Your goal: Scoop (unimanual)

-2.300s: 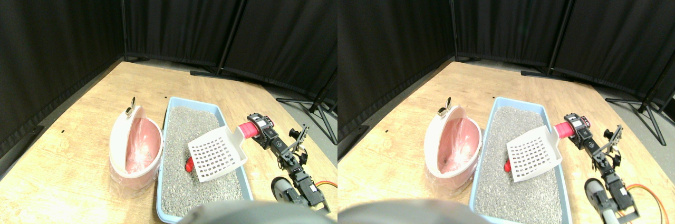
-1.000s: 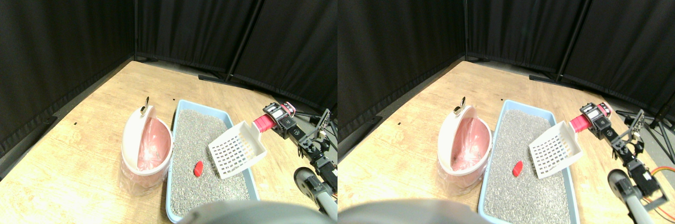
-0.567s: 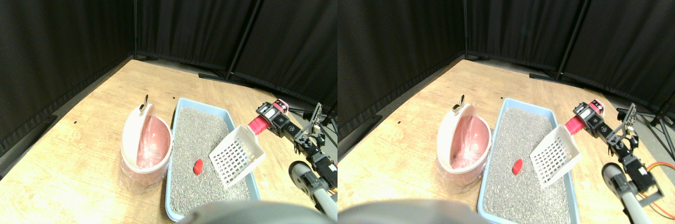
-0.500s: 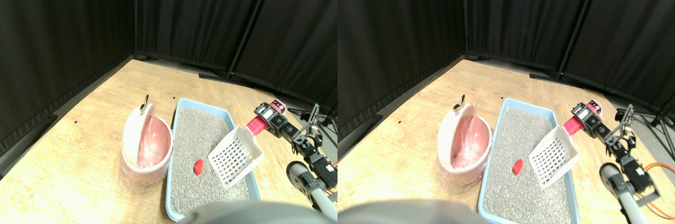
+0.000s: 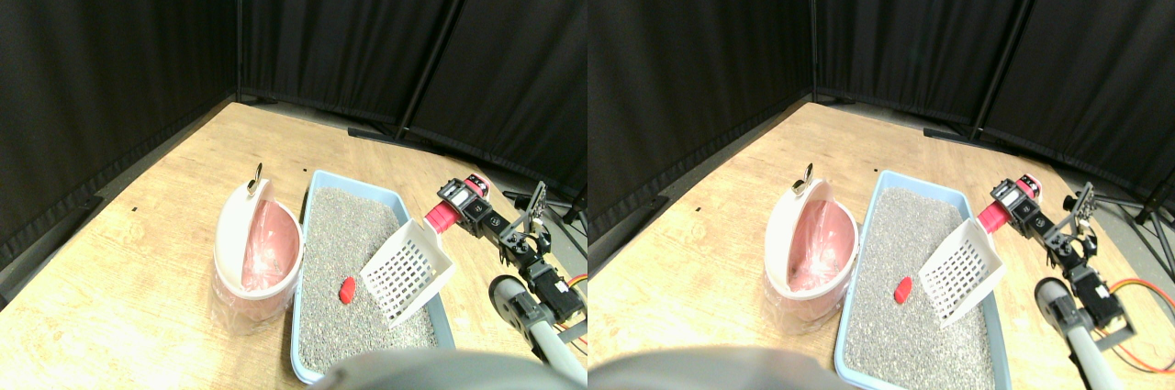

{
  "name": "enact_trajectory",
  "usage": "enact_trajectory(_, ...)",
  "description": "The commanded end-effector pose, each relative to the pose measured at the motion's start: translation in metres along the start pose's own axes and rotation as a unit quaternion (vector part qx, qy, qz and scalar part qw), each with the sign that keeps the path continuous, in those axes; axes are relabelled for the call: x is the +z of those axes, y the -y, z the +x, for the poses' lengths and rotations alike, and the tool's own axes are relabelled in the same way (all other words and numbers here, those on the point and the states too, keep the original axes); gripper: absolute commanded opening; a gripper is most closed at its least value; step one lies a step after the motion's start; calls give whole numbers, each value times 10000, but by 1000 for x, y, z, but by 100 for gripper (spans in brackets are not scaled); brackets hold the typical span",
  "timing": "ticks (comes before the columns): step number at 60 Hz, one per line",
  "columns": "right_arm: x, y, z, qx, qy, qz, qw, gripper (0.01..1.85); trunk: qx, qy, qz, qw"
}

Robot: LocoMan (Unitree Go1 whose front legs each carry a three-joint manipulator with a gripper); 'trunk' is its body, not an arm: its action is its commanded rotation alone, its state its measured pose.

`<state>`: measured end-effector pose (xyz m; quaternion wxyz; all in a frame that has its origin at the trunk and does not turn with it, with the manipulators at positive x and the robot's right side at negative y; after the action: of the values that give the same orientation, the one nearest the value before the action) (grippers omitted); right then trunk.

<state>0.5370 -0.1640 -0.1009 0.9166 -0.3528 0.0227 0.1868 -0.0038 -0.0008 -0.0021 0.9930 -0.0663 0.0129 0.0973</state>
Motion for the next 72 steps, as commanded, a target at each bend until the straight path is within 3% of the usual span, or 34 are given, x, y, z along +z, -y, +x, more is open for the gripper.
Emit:
enact_trajectory(1, 2, 1, 3, -30, 215, -255, 9994, 5, 75, -100, -40, 9999)
enact_trajectory(24, -3, -34, 3, 397, 54, -245, 9989, 5, 129, -158, -64, 9998)
enact_trajectory(28, -10, -52, 4, 629, 154, -183, 9977, 5, 150, -154, -70, 9997)
enact_trajectory(30, -13, -63, 3, 784, -3, -88, 9969, 5, 157, -166, -75, 9997)
enact_trajectory(35, -17, -88, 1, 1013, -12, 91, 9948, 5, 172, -166, -74, 9997)
enact_trajectory(42, -17, -108, 0, 1208, 16, 567, 9911, 5, 199, -206, -75, 9996)
enact_trajectory(53, -9, -111, 1, 1210, 100, 733, 9899, 6, 195, -218, -84, 9995)
enact_trajectory(58, -6, -112, 0, 1250, 186, 871, 9882, 15, 206, -213, -93, 9995)
enact_trajectory(62, -5, -112, 0, 1236, 175, 943, 9877, 8, 213, -216, -94, 9995)
enact_trajectory(66, -3, -110, 0, 1025, -129, 1018, 9894, 5, 213, -216, -94, 9995)
enact_trajectory(72, -5, -104, 1, 822, -269, 1297, 9878, 5, 211, -211, -96, 9995)
